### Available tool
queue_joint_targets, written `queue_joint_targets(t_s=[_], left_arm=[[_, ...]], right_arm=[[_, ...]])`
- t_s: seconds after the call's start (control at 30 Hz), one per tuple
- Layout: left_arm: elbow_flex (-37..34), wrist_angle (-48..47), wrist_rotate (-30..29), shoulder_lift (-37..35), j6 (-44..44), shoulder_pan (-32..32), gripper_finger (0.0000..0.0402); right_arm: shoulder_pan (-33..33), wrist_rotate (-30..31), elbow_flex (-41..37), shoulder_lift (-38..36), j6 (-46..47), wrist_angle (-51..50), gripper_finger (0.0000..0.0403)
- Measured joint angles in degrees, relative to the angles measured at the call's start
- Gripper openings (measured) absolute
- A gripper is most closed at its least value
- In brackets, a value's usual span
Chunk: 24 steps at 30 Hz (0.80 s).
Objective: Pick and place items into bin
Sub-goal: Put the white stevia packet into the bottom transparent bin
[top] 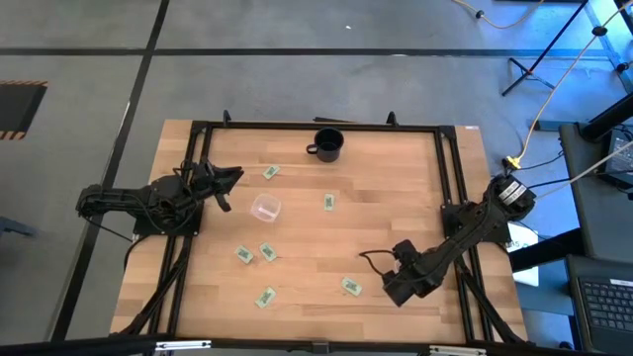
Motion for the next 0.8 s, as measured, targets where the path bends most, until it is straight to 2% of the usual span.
queue_joint_targets(t_s=[0.13, 0.37, 0.5, 0.63, 0.73, 0.8], left_arm=[[0.0, 0.0, 0.0, 0.0, 0.0, 0.0, 0.0065], [0.0, 0.0, 0.0, 0.0, 0.0, 0.0, 0.0065], [0.0, 0.0, 0.0, 0.0, 0.0, 0.0, 0.0065], [0.0, 0.0, 0.0, 0.0, 0.0, 0.0, 0.0065], [0.0, 0.0, 0.0, 0.0, 0.0, 0.0, 0.0065], [0.0, 0.0, 0.0, 0.0, 0.0, 0.0, 0.0065]], right_arm=[[-0.1, 0.0, 0.0, 0.0, 0.0, -0.1, 0.0032], [-0.1, 0.1, 0.5, -1.0, 0.3, -1.5, 0.0097], [-0.1, 1.5, 2.8, -2.6, 0.2, -3.4, 0.0113], [-0.2, 5.1, 6.7, -4.0, -0.7, -10.9, 0.0115], [-0.9, 5.1, 10.4, -4.9, -4.2, -19.8, 0.0116], [-1.5, 5.8, 12.8, -5.1, -4.2, -22.3, 0.0116]])
